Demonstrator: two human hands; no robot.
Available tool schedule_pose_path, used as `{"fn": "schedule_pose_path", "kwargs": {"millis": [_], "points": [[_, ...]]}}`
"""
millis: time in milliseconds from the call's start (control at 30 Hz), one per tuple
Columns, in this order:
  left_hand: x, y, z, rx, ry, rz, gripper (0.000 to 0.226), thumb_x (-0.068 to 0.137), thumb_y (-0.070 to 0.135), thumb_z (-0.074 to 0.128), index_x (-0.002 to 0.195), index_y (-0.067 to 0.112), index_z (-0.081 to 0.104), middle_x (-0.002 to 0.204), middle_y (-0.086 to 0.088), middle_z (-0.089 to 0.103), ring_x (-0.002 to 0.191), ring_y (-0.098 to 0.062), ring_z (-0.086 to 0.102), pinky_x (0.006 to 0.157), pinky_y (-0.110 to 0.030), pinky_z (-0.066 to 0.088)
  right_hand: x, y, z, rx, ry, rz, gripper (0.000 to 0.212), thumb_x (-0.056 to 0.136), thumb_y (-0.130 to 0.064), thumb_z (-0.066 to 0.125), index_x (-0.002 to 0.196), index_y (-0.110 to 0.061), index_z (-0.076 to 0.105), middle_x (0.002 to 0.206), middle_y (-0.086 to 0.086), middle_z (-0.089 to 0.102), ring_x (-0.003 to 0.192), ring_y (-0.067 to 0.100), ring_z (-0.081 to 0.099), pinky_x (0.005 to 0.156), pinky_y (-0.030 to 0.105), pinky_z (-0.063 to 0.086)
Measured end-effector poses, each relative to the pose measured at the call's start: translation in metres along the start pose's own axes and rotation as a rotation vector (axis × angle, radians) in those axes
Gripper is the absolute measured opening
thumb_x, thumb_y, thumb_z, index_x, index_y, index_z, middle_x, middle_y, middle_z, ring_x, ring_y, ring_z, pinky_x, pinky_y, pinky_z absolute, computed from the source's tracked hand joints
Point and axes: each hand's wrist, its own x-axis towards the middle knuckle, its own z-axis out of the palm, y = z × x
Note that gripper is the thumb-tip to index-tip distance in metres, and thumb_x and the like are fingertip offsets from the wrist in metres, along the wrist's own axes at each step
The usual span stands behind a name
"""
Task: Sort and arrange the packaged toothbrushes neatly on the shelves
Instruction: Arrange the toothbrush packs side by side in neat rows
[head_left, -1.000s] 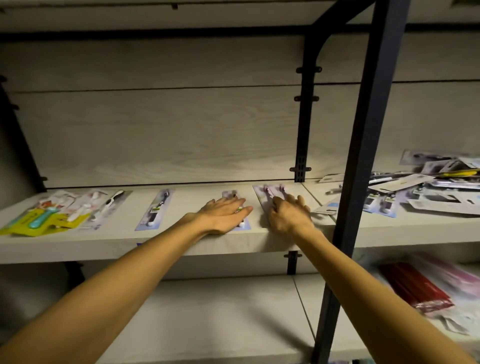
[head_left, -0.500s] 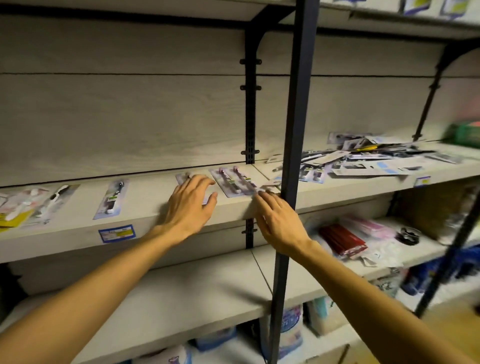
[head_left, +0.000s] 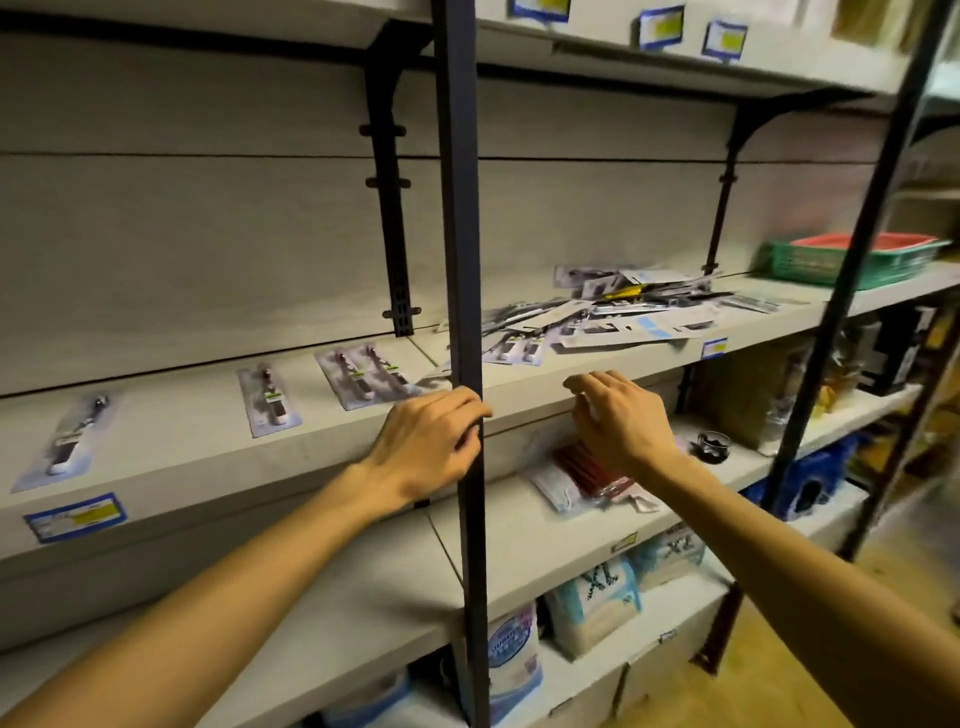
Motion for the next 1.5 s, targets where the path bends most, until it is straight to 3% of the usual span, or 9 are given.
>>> {"fn": "schedule_pose_path", "kwargs": {"millis": [100,300,533,633,833,1067,1167,1333,1500], "points": [[0.036,0.024,0.02,-0.011,0.013,0.031,0.025,0.09,0.019,0.059,0.112,0.019,0.07,0.109,0.005,0.07,0.085,-0.019,0.069,0.064,-0.036,0.055,0.012,0.043,0.0,-0.031,-0.008,0.055,0.029,0.095,-0.025,0.054,0.122,-0.023,0.063,0.118,-0.001,0.07,0.109,0.021,0.062,0.073,0.036,0.056],[0.13,0.057,0.075,0.043,0.006,0.019,0.028,0.092,0.025,0.053,0.117,0.021,0.066,0.116,0.004,0.067,0.095,-0.021,0.066,0.067,-0.039,0.055,0.05,0.16,0.006,-0.099,-0.062,0.105,0.043,0.093,-0.009,0.05,0.134,-0.02,0.056,0.13,0.003,0.064,0.121,0.023,0.054,0.078,0.035,0.053],[0.236,0.054,0.159,0.12,-0.195,-0.278,0.047,0.098,0.036,0.049,0.143,0.022,0.048,0.149,0.001,0.045,0.134,-0.022,0.042,0.102,-0.038,0.043,0.1,0.3,0.023,-0.007,-0.025,0.306,0.055,0.089,0.0,0.051,0.142,-0.014,0.051,0.14,0.014,0.055,0.125,0.035,0.047,0.097,0.043,0.046],[0.265,0.041,0.185,0.045,-0.27,-0.415,0.05,0.1,0.044,0.049,0.147,0.027,0.047,0.157,0.003,0.038,0.142,-0.023,0.036,0.112,-0.041,0.036,0.124,0.339,0.03,-0.029,-0.138,0.248,0.06,0.092,-0.009,0.056,0.149,-0.021,0.042,0.147,0.01,0.049,0.131,0.033,0.044,0.102,0.042,0.044],[0.282,0.023,0.205,-0.211,-0.219,-0.561,0.041,0.088,0.046,0.069,0.127,0.034,0.065,0.136,0.014,0.061,0.122,-0.013,0.058,0.1,-0.033,0.048,0.163,0.378,0.049,0.096,-0.447,0.193,0.069,0.087,-0.039,0.071,0.148,-0.022,0.042,0.137,0.006,0.058,0.121,0.03,0.055,0.098,0.04,0.048],[0.28,0.015,0.213,-0.336,-0.035,-0.63,0.026,0.094,0.041,0.065,0.116,0.031,0.074,0.113,0.012,0.074,0.104,-0.01,0.066,0.089,-0.033,0.053,0.173,0.393,0.069,-0.004,-0.303,0.152,0.032,0.096,-0.036,0.057,0.127,-0.032,0.062,0.122,0.002,0.069,0.109,0.028,0.064,0.089,0.038,0.05],[0.279,0.013,0.214,-0.415,0.068,-0.687,0.027,0.094,0.043,0.064,0.115,0.028,0.075,0.105,0.012,0.074,0.099,-0.009,0.067,0.079,-0.028,0.05,0.169,0.394,0.073,0.062,-0.153,0.166,0.03,0.101,-0.034,0.05,0.125,-0.031,0.066,0.118,0.004,0.071,0.104,0.029,0.066,0.088,0.041,0.05],[0.279,0.015,0.212,-0.511,0.184,-0.734,0.024,0.099,0.044,0.057,0.11,0.031,0.074,0.086,0.001,0.075,0.083,-0.025,0.069,0.073,-0.043,0.054,0.165,0.387,0.065,0.179,-0.003,0.125,0.027,0.102,-0.032,0.051,0.111,-0.02,0.073,0.099,0.007,0.075,0.084,0.03,0.068,0.072,0.043,0.056],[0.279,0.019,0.209,-0.595,0.285,-0.742,0.025,0.101,0.038,0.055,0.105,0.022,0.074,0.081,0.003,0.072,0.068,-0.018,0.061,0.056,-0.03,0.045,0.162,0.371,0.054,0.537,0.139,0.213,0.027,0.1,-0.024,0.056,0.12,-0.015,0.071,0.102,0.004,0.075,0.085,0.02,0.068,0.077,0.044,0.059]]}}
